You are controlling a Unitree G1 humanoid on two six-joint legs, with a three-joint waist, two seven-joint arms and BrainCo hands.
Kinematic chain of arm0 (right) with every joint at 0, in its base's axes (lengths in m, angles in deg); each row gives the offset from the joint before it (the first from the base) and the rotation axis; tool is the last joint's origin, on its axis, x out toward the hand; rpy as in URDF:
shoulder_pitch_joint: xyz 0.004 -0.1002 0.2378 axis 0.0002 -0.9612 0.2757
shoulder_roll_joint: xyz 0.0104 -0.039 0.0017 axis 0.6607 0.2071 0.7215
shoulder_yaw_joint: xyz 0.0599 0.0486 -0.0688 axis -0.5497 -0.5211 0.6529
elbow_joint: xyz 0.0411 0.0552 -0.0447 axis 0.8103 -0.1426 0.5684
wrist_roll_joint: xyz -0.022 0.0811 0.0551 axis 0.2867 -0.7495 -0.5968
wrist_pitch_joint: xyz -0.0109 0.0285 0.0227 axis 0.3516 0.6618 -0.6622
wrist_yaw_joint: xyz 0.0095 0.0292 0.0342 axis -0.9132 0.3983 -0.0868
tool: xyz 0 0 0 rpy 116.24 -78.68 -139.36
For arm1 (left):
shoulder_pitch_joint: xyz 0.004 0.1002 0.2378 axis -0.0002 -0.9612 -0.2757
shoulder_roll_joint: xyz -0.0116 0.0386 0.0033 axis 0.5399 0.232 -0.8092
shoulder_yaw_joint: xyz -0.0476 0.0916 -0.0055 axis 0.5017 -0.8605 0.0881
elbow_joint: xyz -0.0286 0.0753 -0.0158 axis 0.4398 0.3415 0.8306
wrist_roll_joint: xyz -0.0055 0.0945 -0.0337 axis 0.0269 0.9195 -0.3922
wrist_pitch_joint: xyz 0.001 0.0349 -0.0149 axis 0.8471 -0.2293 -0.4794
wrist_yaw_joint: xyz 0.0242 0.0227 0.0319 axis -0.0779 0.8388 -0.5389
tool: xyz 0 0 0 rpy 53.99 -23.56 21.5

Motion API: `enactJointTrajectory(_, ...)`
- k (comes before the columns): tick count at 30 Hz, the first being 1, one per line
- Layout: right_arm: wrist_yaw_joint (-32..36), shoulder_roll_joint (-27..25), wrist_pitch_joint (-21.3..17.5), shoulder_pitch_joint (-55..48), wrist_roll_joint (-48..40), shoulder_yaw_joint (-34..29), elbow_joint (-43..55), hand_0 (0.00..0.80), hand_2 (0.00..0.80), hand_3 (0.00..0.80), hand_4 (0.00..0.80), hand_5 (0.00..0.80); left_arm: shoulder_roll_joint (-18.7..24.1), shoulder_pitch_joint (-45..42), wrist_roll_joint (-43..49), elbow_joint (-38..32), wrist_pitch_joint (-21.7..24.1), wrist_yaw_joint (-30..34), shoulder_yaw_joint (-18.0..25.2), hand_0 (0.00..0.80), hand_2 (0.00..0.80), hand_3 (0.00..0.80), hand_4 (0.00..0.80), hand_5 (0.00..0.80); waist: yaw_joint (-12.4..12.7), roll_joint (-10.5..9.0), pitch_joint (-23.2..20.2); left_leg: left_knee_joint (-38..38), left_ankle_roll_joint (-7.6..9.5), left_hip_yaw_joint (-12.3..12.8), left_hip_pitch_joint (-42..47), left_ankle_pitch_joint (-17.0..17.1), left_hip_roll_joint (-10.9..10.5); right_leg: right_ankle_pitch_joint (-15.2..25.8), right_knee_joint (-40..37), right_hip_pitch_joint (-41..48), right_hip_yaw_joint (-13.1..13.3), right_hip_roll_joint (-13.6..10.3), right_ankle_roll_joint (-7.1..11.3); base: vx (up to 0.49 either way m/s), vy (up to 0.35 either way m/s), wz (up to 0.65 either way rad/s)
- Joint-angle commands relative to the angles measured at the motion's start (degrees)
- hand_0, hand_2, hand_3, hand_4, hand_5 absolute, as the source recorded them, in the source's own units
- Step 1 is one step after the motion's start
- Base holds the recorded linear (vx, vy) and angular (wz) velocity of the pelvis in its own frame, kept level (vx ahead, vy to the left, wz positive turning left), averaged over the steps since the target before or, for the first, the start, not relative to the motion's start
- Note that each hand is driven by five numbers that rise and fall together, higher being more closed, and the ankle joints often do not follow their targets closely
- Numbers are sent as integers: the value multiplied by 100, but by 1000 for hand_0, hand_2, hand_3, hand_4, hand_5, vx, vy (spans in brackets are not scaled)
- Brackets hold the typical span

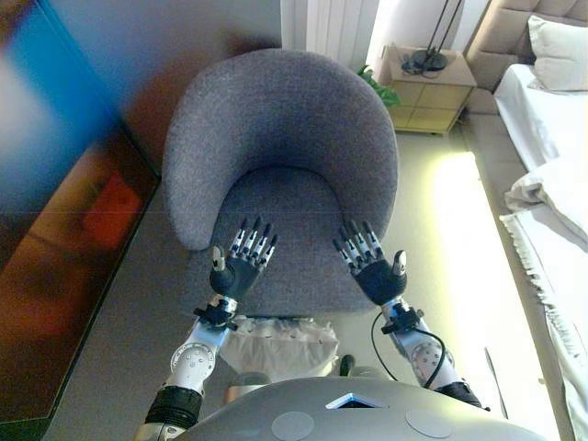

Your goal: Pick up the cushion and take it to the sofa

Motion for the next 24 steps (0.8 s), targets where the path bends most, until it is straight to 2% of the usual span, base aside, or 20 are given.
enactJointTrajectory(1, 165, 25, -47, 142, 133, -22, 447, 0, 0, 0, 0, 0, 74, 196, -205, -178, 19, 104, 27, 0, 0, 0, 0, 0, -58, -63, 29, 76, 73, 259, -146, -97, -63, -238, 44, 114, -80, -214, 316, 0, 0, 0)
enactJointTrajectory(3, 86, 8, -124, 127, 261, -8, 456, 0, 0, 0, 0, 0, 85, 172, -44, -157, 78, 50, 17, 0, 0, 0, 0, 0, -52, -70, 33, 81, 69, 248, -151, -96, -62, -234, 40, 113, -81, -213, 316, 0, 0, 0)
enactJointTrajectory(6, -654, -116, -661, 141, 1128, 56, 387, 0, 0, 0, 0, 0, 232, 177, 928, -74, 735, -754, -28, 0, 0, 0, 0, 0, -44, -89, 46, 130, 50, 242, -152, -104, -45, -226, 54, 111, -68, -217, 321, 12, -6, 0)
enactJointTrajectory(7, -1209, -276, -1109, 180, 1991, 112, 276, 0, 0, 0, 0, 0, 370, 202, 1610, 0, 1194, -1448, -63, 0, 0, 0, 0, 0, -43, -100, 93, 197, 45, 248, -124, -131, -39, -237, 85, 145, -64, -231, 323, 35, -21, -1)
enactJointTrajectory(8, -1719, -408, -1379, 227, 2608, 162, 192, 0, 0, 0, 0, 0, 488, 239, 2283, 62, 1539, -1951, -65, 0, 0, 0, 0, 0, -43, -110, 95, 266, 46, 249, -169, -135, -37, -235, 121, 113, -58, -247, 321, 33, -20, -3)
enactJointTrajectory(10, -2827, -763, -1713, 270, 4084, 235, 162, 0, 0, 0, 0, 0, 805, 303, 3611, 122, 1858, -2943, 59, 0, 0, 0, 0, 0, -56, -135, 178, 519, 53, 247, -281, -167, -21, -275, 312, 25, -2, -274, 307, 4, -15, -3)
enactJointTrajectory(13, -3631, -1121, -1786, 251, 5072, 170, 70, 0, 0, 0, 0, 0, 1077, 335, 4307, 215, 1799, -3361, 193, 0, 0, 0, 0, 0, -81, -155, 353, 877, 78, 198, -549, -212, 0, -389, 694, -169, 77, -304, 286, -27, -7, -9)
enactJointTrajectory(17, -4384, -1271, -1944, 662, 5945, 334, -374, 0, 0, 0, 0, 0, 1109, 765, 4513, 992, 2078, -3576, -44, 0, 0, 0, 0, 0, -106, -109, 738, 1300, 67, 85, -1069, -241, 46, -542, 1257, -663, 120, -412, 322, -124, -14, -8)
enactJointTrajectory(19, -4685, -1297, -1925, 953, 5973, 461, -565, 0, 0, 0, 0, 0, 1077, 1078, 4412, 1322, 2200, -3636, -115, 0, 0, 0, 0, 0, -107, -85, 1011, 1590, 31, 38, -1492, -263, 85, -571, 1484, -1047, 140, -479, 330, -287, -38, -5)
enactJointTrajectory(24, -4913, -1348, -1824, 1656, 5637, 698, -952, 0, 0, 0, 0, 0, 1038, 1687, 4450, 1714, 2461, -3958, -428, 0, 0, 0, 0, 0, -136, -22, 1648, 2263, -70, -43, -2597, -287, 111, -482, 1891, -2082, 174, -579, 251, -306, -12, -4)
